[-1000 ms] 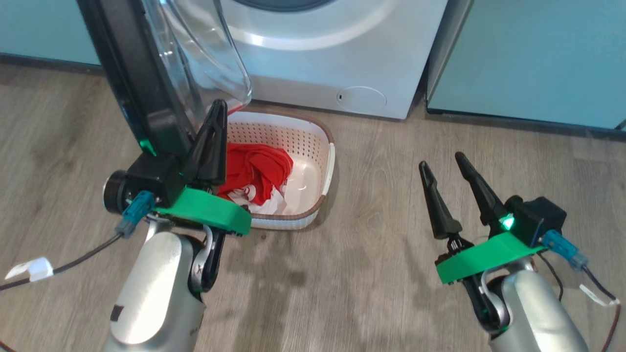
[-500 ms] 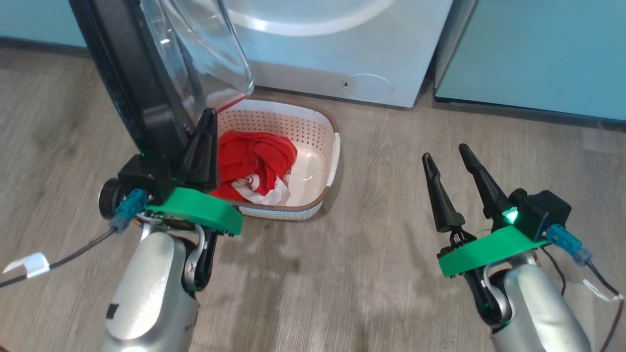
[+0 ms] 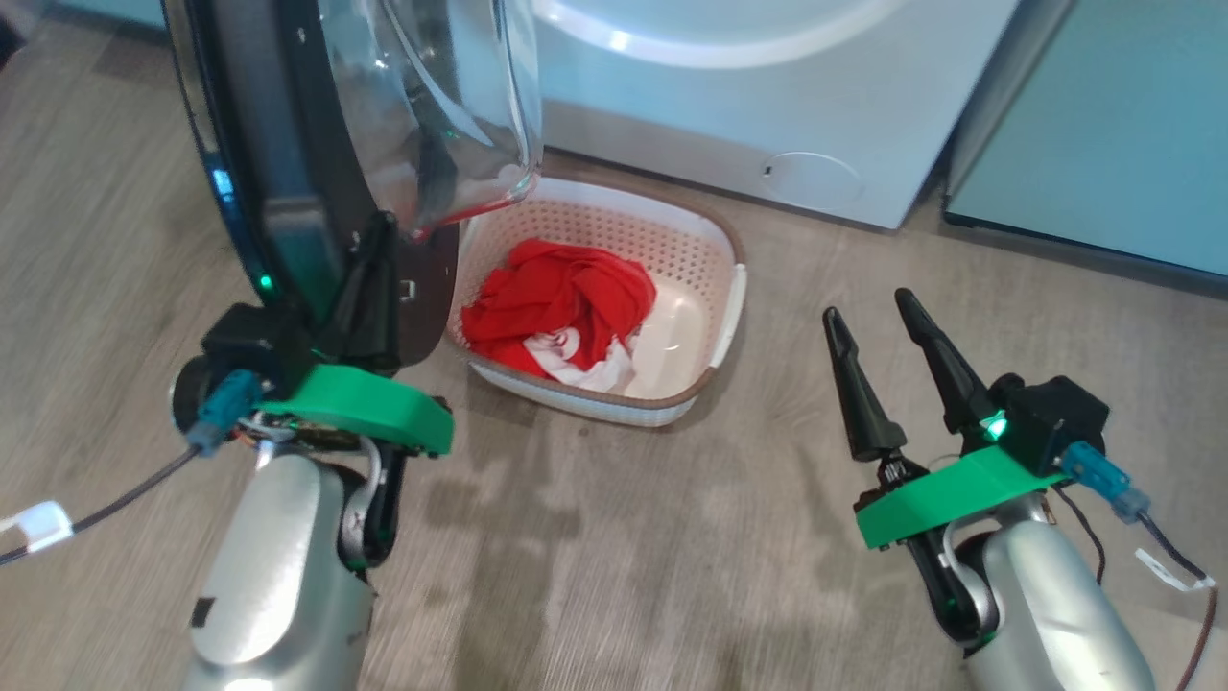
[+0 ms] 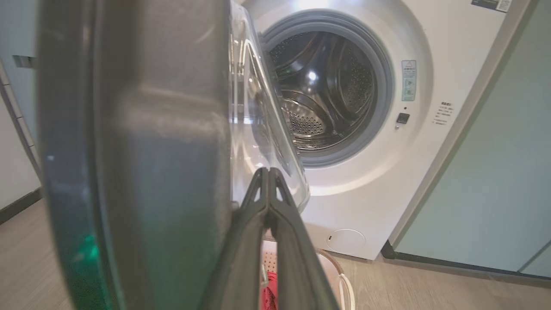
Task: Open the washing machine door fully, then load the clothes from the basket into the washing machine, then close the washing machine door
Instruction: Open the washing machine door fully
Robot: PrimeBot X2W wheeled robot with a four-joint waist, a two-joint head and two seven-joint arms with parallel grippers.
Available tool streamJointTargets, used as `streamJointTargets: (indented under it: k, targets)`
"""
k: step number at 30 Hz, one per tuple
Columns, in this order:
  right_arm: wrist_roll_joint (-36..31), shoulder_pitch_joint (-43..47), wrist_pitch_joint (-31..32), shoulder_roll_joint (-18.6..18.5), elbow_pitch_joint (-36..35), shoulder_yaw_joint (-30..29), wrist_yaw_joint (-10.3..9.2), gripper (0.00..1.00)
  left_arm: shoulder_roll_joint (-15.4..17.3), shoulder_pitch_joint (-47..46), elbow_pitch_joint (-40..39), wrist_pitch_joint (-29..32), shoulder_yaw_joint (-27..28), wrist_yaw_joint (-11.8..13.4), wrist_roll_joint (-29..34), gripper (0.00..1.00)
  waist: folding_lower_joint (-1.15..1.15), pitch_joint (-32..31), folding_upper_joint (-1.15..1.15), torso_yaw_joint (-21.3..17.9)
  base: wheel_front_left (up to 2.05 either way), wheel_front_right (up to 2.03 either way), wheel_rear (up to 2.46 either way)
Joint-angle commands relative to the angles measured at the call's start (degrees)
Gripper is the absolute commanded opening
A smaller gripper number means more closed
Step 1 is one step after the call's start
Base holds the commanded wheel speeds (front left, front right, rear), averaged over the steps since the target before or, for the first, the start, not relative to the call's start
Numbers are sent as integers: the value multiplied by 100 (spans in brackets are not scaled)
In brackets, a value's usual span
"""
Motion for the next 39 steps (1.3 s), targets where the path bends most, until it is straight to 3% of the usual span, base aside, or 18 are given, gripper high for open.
streamJointTargets:
  k: [1,8,23,39]
  targets:
    - [-46,-199,-53,39,-138,172,0,100,95,-166,-150,-24,354,15,-54,0,0,74,0,165,0,0,0]
    - [-178,-344,-53,39,-84,337,0,100,95,-285,-107,-24,999,-128,77,0,0,364,0,402,0,0,0]
    - [-438,-560,32,-65,-57,575,0,100,248,-955,299,-24,2890,-684,451,0,0,1020,0,591,0,0,0]
    - [-520,-615,222,-232,-322,601,0,100,878,-1904,1180,-24,3918,-926,589,0,0,1525,0,597,0,0,0]
